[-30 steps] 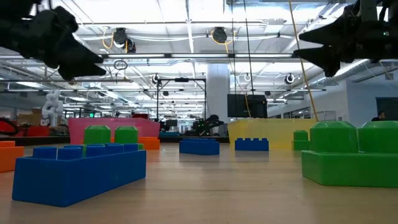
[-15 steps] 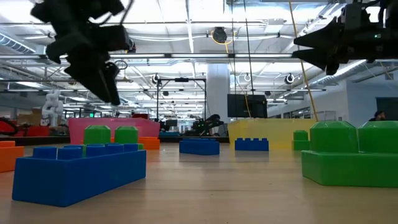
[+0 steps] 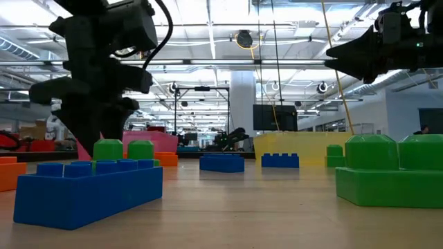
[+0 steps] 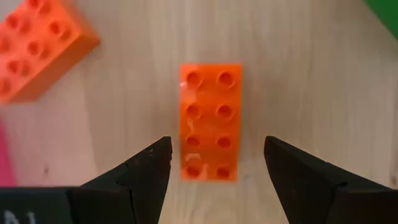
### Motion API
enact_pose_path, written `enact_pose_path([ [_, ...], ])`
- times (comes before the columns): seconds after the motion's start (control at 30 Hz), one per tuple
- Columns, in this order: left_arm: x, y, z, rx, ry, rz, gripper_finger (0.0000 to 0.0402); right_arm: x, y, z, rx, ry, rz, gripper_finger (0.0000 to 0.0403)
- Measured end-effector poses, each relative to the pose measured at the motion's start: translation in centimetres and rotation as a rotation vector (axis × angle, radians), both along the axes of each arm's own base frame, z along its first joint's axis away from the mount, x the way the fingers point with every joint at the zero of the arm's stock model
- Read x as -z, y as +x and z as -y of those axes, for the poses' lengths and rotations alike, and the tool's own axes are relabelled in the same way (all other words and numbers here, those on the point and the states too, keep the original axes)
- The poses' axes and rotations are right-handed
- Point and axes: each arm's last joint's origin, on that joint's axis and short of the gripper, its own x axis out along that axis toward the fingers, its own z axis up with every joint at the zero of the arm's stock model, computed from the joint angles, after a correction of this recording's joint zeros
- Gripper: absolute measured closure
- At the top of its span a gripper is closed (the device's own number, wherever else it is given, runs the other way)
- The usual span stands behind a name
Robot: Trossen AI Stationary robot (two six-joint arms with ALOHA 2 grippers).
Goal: Sort & place blocks by color
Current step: Put the top right green game piece into the yellow bin
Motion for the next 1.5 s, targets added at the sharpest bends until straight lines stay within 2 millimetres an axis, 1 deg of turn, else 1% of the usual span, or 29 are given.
enact_pose_path([
  [0.17,1.6,0.8,0.4,0.053,0.021,-0.017,0.0147,-0.3,-0.1,0.0,0.018,-0.029,0.014,0.0160],
  [0.3,2.4,1.0,0.3,0.056,0.024,-0.051,0.0147,-0.2,-0.1,0.1,0.029,-0.018,0.011,0.0160],
  [0.57,2.3,1.1,0.2,0.049,0.037,-0.031,0.0147,0.0,0.0,0.1,0.027,0.000,-0.005,0.0160],
  [0.8,2.3,1.1,0.2,0.041,0.038,-0.030,0.0147,0.7,0.0,0.1,0.025,0.017,-0.072,0.0161],
  [1.0,2.3,1.1,0.2,0.024,0.024,-0.032,0.0147,1.0,0.0,0.1,0.025,0.024,-0.092,0.0161],
  [1.17,1.0,0.7,0.1,0.013,0.025,0.023,0.0147,1.0,0.0,0.1,0.027,0.020,-0.092,0.0161],
  [1.3,-1.9,0.2,0.0,-0.009,0.005,0.146,0.0147,1.0,0.0,0.1,0.029,0.018,-0.096,0.0161],
  [1.5,-5.5,-1.7,-0.4,-0.058,0.020,0.269,0.0147,1.4,0.0,0.1,0.028,0.046,-0.122,0.0161],
])
